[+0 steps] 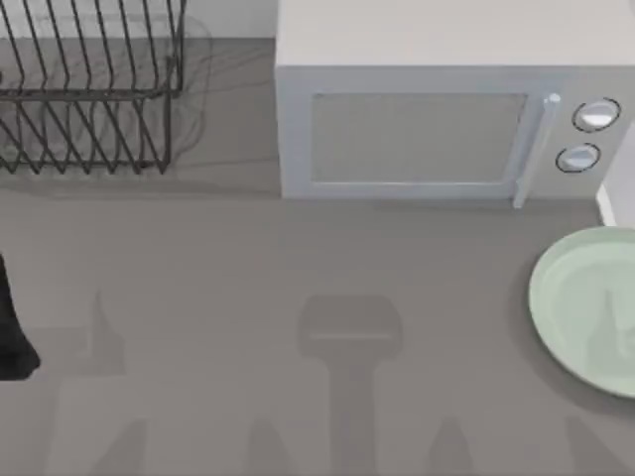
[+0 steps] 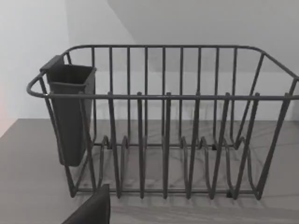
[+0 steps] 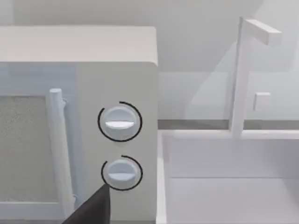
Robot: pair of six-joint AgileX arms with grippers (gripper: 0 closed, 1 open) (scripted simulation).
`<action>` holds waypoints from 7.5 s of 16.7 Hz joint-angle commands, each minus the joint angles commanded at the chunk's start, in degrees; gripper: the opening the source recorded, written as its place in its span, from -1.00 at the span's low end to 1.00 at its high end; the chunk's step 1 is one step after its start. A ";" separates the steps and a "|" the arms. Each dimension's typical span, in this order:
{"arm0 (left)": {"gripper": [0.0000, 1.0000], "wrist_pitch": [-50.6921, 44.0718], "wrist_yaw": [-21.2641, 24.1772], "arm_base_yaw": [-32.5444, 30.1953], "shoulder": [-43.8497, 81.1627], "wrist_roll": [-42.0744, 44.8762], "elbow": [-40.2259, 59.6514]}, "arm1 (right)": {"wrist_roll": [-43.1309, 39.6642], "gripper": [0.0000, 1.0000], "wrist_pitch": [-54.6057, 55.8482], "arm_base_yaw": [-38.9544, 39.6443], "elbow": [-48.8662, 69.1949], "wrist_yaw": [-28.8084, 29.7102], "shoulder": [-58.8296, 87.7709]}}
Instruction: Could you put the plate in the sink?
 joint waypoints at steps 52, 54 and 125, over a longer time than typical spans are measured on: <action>1.00 0.00 0.00 0.00 0.00 0.00 0.00 | 20.34 1.00 -63.01 19.51 79.51 0.04 106.50; 1.00 0.00 0.00 0.00 0.00 0.00 0.00 | 20.34 1.00 -63.01 19.51 79.51 0.04 106.50; 1.00 0.00 0.00 0.00 0.00 0.00 0.00 | 19.94 -1.00 -100.16 18.81 126.82 0.24 111.08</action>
